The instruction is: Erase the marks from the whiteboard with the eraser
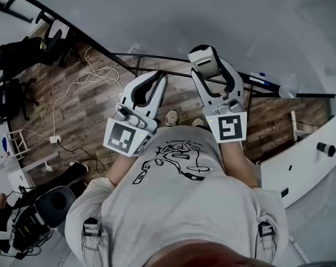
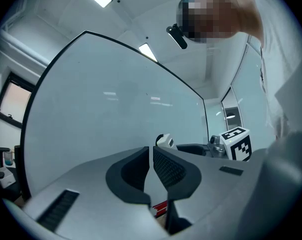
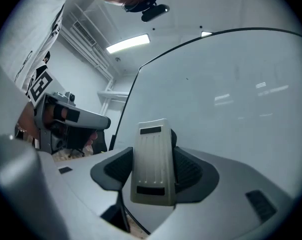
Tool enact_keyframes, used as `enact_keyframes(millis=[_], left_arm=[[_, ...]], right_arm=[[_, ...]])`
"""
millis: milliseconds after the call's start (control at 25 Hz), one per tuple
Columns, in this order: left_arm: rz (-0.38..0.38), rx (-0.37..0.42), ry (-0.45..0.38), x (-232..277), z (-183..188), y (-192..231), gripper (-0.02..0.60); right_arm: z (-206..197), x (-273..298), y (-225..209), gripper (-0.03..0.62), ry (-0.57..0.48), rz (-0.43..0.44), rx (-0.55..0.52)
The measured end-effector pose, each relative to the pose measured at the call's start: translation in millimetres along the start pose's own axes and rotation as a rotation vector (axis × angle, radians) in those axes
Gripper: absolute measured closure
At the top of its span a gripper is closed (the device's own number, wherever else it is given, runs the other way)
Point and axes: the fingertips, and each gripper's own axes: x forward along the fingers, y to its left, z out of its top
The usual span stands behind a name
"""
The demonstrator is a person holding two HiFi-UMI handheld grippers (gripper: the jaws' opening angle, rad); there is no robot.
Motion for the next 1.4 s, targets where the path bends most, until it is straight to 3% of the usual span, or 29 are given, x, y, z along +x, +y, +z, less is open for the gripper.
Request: enact_keyframes(millis=[440,1000,1400], left_arm=[[-0.073,-0.01,-0.003,28,3,-38,0.541],[-0.141,-0.016,-0.027,64,9,-68,0.541],[-0.101,-0.003,-0.006,74,4,-76,0.541]], right_arm=[[25,-56,-43,0.335,-0.036,-0.077,0.053],[21,-120,-85,0.335,-0.015,-0.186,0.035],[16,-150,-103,0.335,0.009,-0.235,0.034]])
